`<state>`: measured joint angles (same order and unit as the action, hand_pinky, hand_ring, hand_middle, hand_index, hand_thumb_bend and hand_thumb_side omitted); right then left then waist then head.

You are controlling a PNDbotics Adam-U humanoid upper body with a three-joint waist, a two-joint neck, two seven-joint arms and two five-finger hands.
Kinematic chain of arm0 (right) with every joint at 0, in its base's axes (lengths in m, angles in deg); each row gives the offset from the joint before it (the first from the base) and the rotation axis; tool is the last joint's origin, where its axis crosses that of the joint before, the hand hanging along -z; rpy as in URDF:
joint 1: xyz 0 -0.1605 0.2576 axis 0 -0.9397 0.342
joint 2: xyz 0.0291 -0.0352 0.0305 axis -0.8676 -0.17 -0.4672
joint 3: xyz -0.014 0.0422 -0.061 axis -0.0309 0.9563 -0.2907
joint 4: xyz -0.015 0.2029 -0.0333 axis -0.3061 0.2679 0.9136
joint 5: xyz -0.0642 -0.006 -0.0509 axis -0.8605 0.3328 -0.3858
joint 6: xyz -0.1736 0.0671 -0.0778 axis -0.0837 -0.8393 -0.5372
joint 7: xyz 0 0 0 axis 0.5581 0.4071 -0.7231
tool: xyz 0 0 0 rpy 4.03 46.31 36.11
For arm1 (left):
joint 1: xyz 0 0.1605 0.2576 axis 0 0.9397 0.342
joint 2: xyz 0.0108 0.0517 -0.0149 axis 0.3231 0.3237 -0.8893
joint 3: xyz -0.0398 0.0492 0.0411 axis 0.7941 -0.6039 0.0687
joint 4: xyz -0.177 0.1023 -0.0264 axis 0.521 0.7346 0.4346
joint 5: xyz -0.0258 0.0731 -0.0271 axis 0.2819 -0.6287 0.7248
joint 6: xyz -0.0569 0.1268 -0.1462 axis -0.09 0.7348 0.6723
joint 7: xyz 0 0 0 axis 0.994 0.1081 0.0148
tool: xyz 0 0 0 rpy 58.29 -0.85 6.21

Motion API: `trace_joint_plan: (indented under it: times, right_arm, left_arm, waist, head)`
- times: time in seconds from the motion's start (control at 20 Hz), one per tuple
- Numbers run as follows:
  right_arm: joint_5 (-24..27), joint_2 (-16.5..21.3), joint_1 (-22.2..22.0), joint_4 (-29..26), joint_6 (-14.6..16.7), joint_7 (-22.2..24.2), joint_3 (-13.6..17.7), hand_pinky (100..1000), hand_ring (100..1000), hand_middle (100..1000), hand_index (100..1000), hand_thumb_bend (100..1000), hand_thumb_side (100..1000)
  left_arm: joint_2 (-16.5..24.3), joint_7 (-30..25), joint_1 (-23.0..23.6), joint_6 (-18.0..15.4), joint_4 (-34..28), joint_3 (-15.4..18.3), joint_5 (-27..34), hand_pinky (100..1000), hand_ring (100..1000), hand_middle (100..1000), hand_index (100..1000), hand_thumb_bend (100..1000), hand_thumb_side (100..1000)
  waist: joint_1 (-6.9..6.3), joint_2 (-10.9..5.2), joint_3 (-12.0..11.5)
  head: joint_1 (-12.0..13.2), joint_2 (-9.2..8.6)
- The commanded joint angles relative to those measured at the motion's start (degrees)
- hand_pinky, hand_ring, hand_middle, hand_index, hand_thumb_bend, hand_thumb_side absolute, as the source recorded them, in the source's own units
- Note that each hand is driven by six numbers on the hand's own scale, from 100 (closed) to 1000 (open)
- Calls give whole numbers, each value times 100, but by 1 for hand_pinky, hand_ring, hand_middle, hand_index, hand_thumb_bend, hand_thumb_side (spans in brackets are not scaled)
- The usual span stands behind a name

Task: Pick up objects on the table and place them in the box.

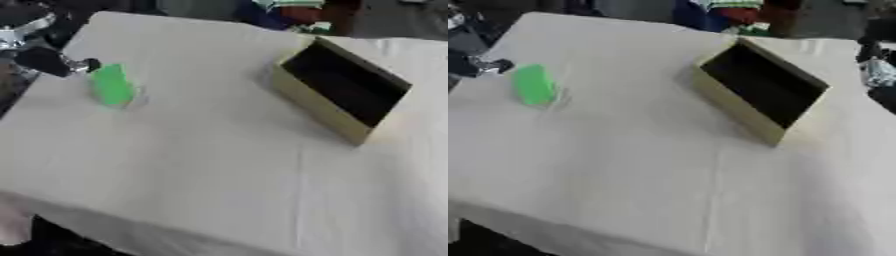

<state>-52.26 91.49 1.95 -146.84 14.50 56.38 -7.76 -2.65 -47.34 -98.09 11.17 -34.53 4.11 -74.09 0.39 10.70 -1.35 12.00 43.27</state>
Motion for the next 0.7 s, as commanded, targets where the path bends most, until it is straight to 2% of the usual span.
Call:
trace_joint_plan:
  times: [0.05,0.7]
  right_arm:
    - [-8,143,79,-78,2,15,7,633,855,600,791,100,405]
    - [-3,132,63,-63,7,35,-2,633,856,600,791,100,404]
  left_arm:
    - [298,-121,-195,-71,197,-14,47,799,790,808,919,454,540]
    - [246,-382,-673,-201,1136,-283,-125,801,799,813,918,458,554]
  waist:
    - [-35,-111,8]
    - [-33,-132,31]
  head:
    - [22,5]
    - [56,39]
